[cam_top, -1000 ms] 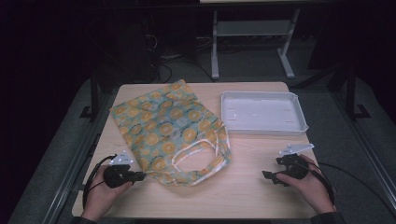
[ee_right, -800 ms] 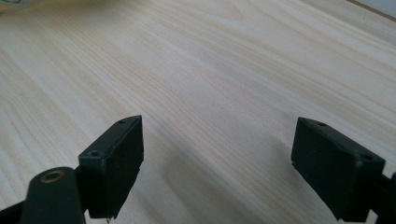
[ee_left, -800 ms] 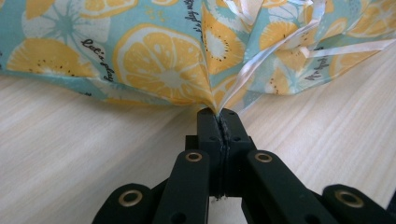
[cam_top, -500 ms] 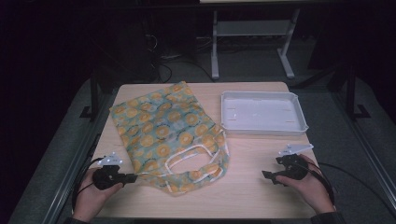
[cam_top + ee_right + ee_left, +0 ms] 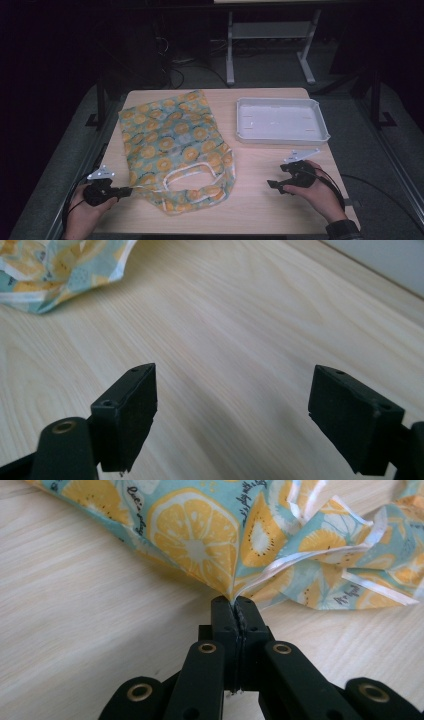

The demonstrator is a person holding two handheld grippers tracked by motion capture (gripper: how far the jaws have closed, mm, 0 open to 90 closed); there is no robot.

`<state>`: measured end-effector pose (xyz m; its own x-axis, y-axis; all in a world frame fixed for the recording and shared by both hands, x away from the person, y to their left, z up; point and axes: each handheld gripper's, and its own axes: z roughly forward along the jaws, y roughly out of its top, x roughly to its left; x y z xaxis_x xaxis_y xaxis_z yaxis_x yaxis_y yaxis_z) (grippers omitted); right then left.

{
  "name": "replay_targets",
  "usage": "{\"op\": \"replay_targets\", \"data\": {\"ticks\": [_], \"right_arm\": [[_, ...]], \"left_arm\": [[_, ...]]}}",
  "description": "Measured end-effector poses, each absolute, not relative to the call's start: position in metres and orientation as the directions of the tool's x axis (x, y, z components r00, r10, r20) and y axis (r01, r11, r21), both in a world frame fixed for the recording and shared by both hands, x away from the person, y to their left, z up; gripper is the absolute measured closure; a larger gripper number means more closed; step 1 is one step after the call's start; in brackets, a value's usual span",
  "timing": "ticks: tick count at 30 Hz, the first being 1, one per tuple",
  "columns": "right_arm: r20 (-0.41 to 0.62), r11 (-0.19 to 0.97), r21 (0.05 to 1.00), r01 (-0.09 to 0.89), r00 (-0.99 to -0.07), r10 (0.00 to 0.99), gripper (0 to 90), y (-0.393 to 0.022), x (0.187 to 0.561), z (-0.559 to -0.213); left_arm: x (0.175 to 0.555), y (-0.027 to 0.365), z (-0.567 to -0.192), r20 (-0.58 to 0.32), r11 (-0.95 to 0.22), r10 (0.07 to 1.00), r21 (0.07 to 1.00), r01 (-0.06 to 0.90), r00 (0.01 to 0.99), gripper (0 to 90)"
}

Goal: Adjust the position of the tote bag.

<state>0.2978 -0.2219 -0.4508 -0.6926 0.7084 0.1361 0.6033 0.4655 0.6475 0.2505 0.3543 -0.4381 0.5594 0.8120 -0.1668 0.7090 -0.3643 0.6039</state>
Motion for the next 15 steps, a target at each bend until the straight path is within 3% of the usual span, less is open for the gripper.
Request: {"op": "replay_targets", "data": {"ticks": [7, 15], "right_arm": [[0.142, 0.486, 0.653, 0.581, -0.725, 0.674, 22.0, -0.198, 0.309, -0.446], [0.174, 0.498, 0.686, 0.531, -0.783, 0.597, 34.7, -0.16, 0.325, -0.436]], "left_arm": [[0.251, 0.363, -0.44, -0.168, -0.345, 0.826, 0.605, 0.718, 0.539, 88.8], [0.252, 0.367, -0.441, -0.177, -0.334, 0.829, 0.605, 0.723, 0.531, 88.7]]}}
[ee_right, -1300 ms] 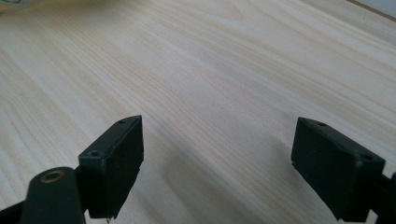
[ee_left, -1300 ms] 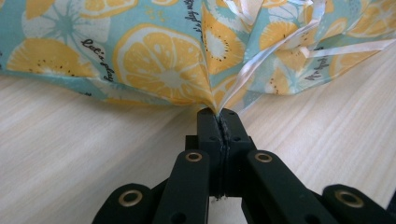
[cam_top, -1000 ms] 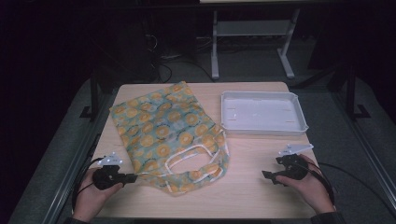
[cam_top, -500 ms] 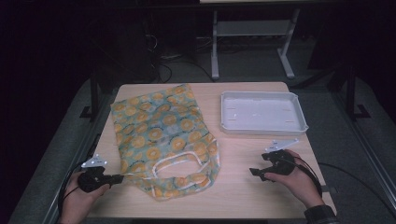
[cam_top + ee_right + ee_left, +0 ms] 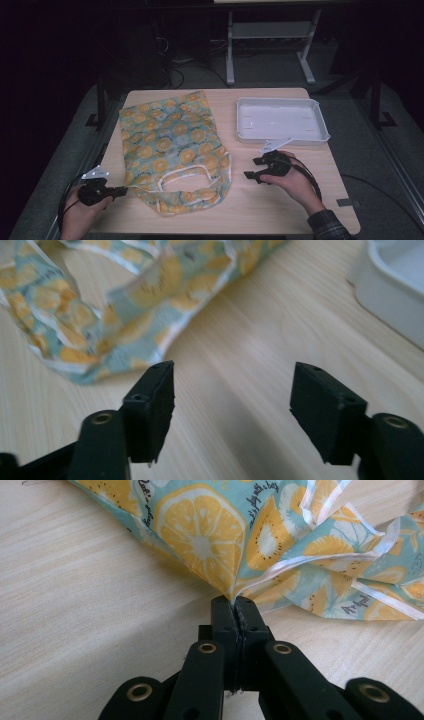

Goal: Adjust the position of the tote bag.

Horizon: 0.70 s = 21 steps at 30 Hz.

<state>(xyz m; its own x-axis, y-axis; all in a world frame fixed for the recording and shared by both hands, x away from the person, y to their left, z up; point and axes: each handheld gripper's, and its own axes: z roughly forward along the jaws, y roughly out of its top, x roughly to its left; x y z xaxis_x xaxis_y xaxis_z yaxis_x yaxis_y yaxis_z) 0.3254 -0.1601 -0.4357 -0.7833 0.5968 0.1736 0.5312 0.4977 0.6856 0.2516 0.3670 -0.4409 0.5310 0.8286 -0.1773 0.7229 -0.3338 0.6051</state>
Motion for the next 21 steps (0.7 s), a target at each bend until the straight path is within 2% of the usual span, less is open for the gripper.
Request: {"op": "replay_targets", "data": {"ticks": [5, 13, 20, 21], "right_arm": [[0.181, 0.495, 0.699, 0.517, -0.797, 0.577, 45.5, -0.136, 0.341, -0.431], [0.198, 0.482, 0.707, 0.518, -0.799, 0.568, 56.2, -0.114, 0.365, -0.433], [0.171, 0.51, 0.695, 0.508, -0.805, 0.568, 64.8, -0.102, 0.376, -0.438], [0.166, 0.518, 0.69, 0.506, -0.807, 0.567, 69.7, -0.1, 0.378, -0.441]], "left_arm": [[0.252, 0.367, -0.441, -0.176, -0.337, 0.828, 0.604, 0.723, 0.533, 88.7], [0.252, 0.368, -0.441, -0.179, -0.335, 0.828, 0.604, 0.723, 0.532, 88.7], [0.252, 0.368, -0.441, -0.18, -0.333, 0.828, 0.604, 0.724, 0.531, 88.6], [0.253, 0.368, -0.441, -0.182, -0.332, 0.828, 0.604, 0.724, 0.531, 88.6]]}}
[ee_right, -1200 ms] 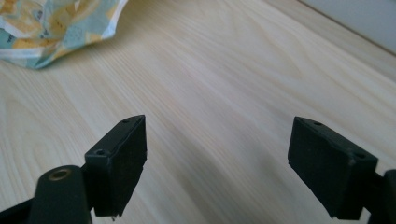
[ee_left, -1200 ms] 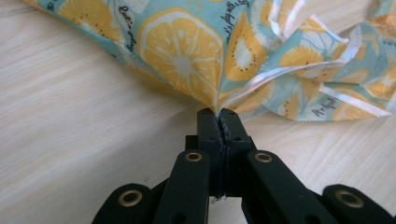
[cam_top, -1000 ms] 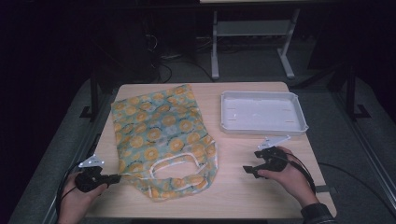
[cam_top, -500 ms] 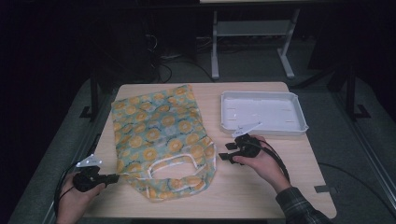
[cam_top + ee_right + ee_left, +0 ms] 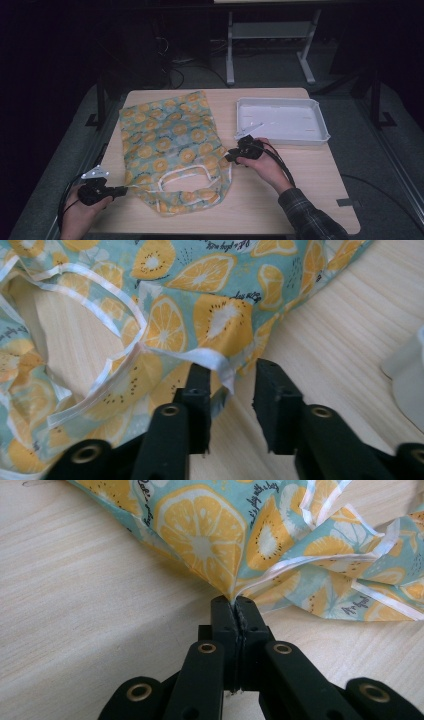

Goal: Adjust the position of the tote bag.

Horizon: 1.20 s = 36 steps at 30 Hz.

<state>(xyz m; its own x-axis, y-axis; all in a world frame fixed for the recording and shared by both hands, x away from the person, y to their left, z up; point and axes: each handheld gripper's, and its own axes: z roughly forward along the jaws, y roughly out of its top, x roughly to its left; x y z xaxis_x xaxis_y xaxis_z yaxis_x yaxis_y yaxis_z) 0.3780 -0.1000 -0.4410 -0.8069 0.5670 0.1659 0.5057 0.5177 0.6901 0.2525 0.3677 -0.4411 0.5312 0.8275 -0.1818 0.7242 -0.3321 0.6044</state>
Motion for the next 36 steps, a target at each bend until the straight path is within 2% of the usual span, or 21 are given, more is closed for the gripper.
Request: {"op": "replay_targets", "data": {"ticks": [2, 6, 9, 23, 36], "right_arm": [[0.171, 0.517, 0.688, 0.51, -0.806, 0.567, 71.8, -0.099, 0.379, -0.442], [0.186, 0.526, 0.666, 0.529, -0.801, 0.569, 85.5, -0.095, 0.38, -0.444], [0.178, 0.541, 0.655, 0.527, -0.804, 0.568, 88.7, -0.095, 0.378, -0.442], [0.169, 0.602, 0.592, 0.536, -0.813, 0.557, 89.1, -0.104, 0.37, -0.445], [0.175, 0.626, 0.564, 0.538, -0.819, 0.546, 89.0, -0.118, 0.342, -0.445]], "left_arm": [[0.253, 0.368, -0.441, -0.182, -0.333, 0.827, 0.603, 0.725, 0.531, 88.6], [0.253, 0.367, -0.441, -0.183, -0.33, 0.829, 0.603, 0.726, 0.529, 88.6], [0.253, 0.368, -0.441, -0.181, -0.333, 0.828, 0.603, 0.725, 0.531, 88.6], [0.266, 0.365, -0.44, -0.189, -0.325, 0.827, 0.607, 0.725, 0.529, 88.6], [0.273, 0.362, -0.436, -0.192, -0.321, 0.821, 0.624, 0.712, 0.538, 88.7]]}}
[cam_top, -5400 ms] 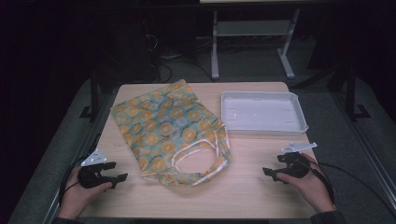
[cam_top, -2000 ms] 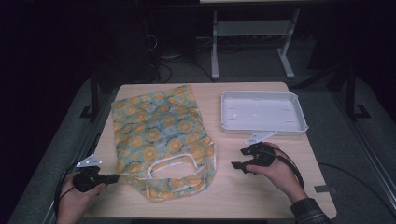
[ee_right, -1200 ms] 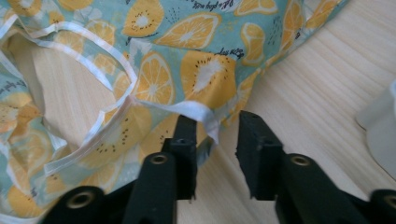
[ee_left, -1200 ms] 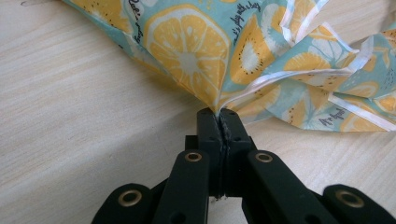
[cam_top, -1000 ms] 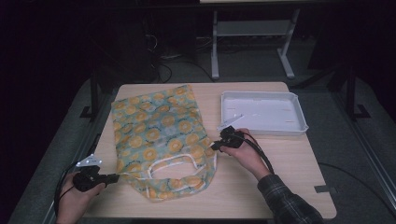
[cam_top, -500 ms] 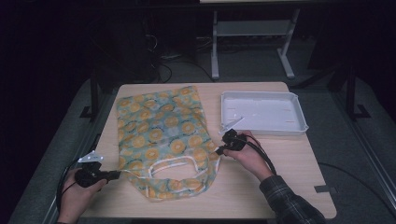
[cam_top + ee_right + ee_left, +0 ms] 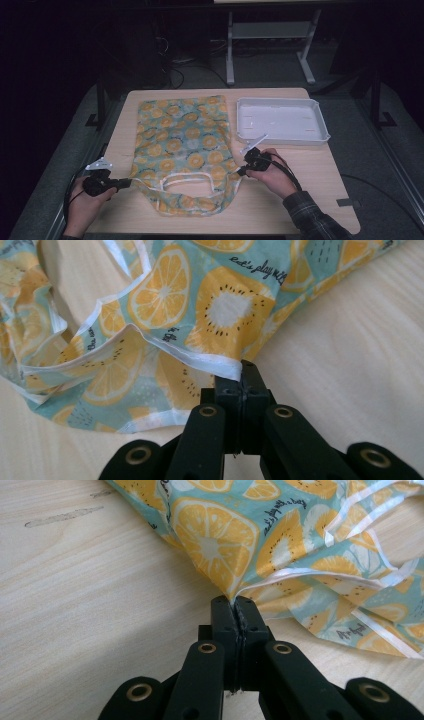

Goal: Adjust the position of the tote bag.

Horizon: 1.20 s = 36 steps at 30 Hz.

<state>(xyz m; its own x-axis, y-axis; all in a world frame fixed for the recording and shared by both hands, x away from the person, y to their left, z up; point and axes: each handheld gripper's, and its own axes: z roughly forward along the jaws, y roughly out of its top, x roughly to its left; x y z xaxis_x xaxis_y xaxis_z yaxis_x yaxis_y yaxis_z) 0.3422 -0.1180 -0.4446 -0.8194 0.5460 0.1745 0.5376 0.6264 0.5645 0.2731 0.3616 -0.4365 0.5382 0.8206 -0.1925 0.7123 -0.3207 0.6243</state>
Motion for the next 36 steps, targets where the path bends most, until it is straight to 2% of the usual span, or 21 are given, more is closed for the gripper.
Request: {"op": "replay_targets", "data": {"ticks": [20, 22, 23, 24, 26, 27, 28, 29, 30, 32, 36], "right_arm": [[0.204, 0.683, 0.531, 0.502, -0.858, 0.472, 87.3, -0.118, 0.291, -0.453], [0.189, 0.695, 0.526, 0.491, -0.864, 0.467, 80.9, -0.119, 0.29, -0.455], [0.189, 0.695, 0.526, 0.491, -0.864, 0.467, 80.9, -0.119, 0.29, -0.455], [0.204, 0.688, 0.528, 0.497, -0.861, 0.466, 73.5, -0.122, 0.289, -0.454], [0.194, 0.684, 0.532, 0.499, -0.858, 0.476, 66.2, -0.128, 0.286, -0.452], [0.194, 0.684, 0.532, 0.499, -0.858, 0.476, 66.2, -0.128, 0.286, -0.452], [0.192, 0.672, 0.542, 0.505, -0.852, 0.486, 59.8, -0.134, 0.284, -0.449], [0.192, 0.672, 0.542, 0.505, -0.852, 0.486, 59.8, -0.134, 0.284, -0.449], [0.18, 0.662, 0.558, 0.5, -0.852, 0.492, 54.7, -0.139, 0.283, -0.444], [0.165, 0.655, 0.575, 0.49, -0.854, 0.494, 50.5, -0.143, 0.283, -0.437], [0.163, 0.627, 0.613, 0.481, -0.853, 0.496, 44.9, -0.144, 0.283, -0.422]], "left_arm": [[0.264, 0.37, -0.447, -0.217, -0.336, 0.811, 0.587, 0.736, 0.543, 86.9], [0.264, 0.37, -0.448, -0.206, -0.341, 0.816, 0.583, 0.737, 0.541, 81.9], [0.264, 0.372, -0.447, -0.202, -0.348, 0.816, 0.578, 0.739, 0.542, 81.9], [0.262, 0.375, -0.445, -0.206, -0.34, 0.816, 0.584, 0.737, 0.54, 75.8], [0.258, 0.38, -0.439, -0.205, -0.334, 0.815, 0.6, 0.727, 0.543, 70.0], [0.258, 0.38, -0.439, -0.205, -0.334, 0.815, 0.6, 0.727, 0.543, 67.8], [0.255, 0.382, -0.433, -0.203, -0.329, 0.811, 0.617, 0.714, 0.549, 65.2], [0.255, 0.382, -0.433, -0.203, -0.329, 0.811, 0.617, 0.714, 0.549, 62.5], [0.252, 0.383, -0.427, -0.197, -0.338, 0.804, 0.626, 0.703, 0.562, 60.5], [0.25, 0.381, -0.419, -0.197, -0.34, 0.796, 0.638, 0.691, 0.573, 56.6], [0.249, 0.373, -0.406, -0.189, -0.368, 0.768, 0.652, 0.663, 0.612, 53.2]]}}
